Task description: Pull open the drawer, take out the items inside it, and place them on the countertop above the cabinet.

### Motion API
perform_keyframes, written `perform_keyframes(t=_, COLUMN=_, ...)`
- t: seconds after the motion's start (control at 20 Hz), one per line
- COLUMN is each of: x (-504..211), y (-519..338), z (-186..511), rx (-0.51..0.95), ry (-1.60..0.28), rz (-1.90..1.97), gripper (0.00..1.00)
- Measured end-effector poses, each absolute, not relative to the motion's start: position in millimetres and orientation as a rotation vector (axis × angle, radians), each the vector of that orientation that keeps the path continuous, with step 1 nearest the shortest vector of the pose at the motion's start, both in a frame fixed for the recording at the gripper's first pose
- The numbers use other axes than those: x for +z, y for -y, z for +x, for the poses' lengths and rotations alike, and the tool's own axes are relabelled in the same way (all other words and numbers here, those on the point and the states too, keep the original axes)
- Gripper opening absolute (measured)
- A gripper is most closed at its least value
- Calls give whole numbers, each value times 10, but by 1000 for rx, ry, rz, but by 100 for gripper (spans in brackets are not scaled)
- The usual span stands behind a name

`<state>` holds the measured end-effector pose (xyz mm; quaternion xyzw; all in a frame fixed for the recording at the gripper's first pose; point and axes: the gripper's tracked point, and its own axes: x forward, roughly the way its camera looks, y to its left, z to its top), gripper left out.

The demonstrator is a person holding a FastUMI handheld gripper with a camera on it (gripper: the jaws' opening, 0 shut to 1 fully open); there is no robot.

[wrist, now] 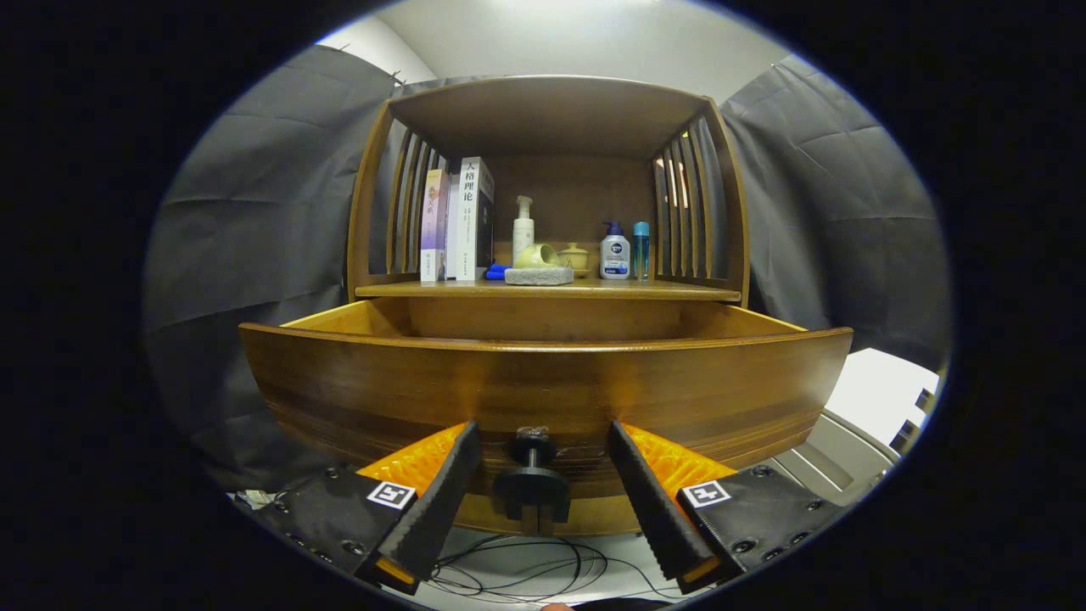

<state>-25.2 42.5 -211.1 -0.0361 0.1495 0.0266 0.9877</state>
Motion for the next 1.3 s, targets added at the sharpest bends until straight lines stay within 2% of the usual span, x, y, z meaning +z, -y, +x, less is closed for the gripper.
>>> perform_keyframes(t=1.3, x=-2178, y=-466, z=894, rx=43, ry=-309, rz=-65, gripper=98)
